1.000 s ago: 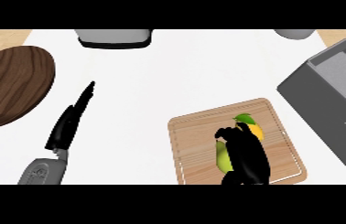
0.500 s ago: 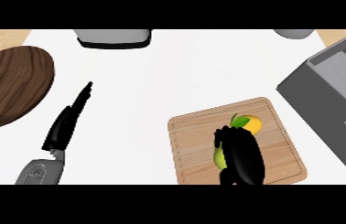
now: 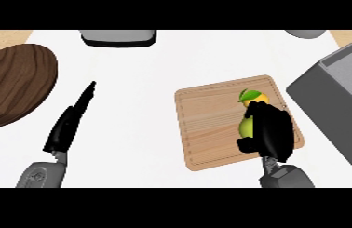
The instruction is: Pick the pear from the cutting board and place it in the cardboard box
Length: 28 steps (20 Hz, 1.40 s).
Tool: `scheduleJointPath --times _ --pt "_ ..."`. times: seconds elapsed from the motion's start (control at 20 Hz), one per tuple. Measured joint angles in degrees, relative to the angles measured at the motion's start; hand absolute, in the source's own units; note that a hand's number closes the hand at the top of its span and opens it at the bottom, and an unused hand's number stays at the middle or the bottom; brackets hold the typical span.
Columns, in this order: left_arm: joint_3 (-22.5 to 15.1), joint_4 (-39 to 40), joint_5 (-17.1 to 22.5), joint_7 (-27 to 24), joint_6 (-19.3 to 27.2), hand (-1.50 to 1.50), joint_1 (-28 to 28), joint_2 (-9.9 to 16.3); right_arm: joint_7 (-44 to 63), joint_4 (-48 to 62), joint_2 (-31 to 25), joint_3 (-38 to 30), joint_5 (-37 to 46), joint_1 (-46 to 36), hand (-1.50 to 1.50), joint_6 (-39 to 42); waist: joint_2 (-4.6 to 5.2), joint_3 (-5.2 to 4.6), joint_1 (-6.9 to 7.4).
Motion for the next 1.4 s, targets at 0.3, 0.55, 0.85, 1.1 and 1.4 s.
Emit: scheduleJointPath --times 0.3,0.55,0.85,1.1,1.4 --pt "-0.72 0.31 -0.44 -0.69 -0.29 0.0 -0.77 -0.25 12.37 11.83 -1.6 -16.65 -0.6 -16.0 1.5 6.24 0.71 0.03 1.91" --pt "-0.51 2.12 -0.68 -2.07 -0.24 0.0 -1.16 -0.29 18.3 22.16 -5.59 -22.35 3.21 -31.01 1.5 9.67 0.48 0.05 1.88" --pt "0.0 2.14 -0.43 -1.46 -0.51 0.0 -1.31 -0.29 21.11 29.22 -9.24 -25.64 8.43 -42.39 1.5 11.49 -0.03 0.07 0.83" --pt "0.79 3.55 -0.77 -2.08 0.03 0.0 -1.29 -0.19 22.36 30.66 -11.94 -28.69 11.44 -45.82 1.5 11.98 -0.27 0.07 -0.1" --pt "0.98 2.06 -0.58 -1.56 -0.32 0.0 0.35 -0.16 22.61 27.42 -14.6 -32.72 13.29 -44.72 1.5 12.8 -0.55 0.1 -0.76"
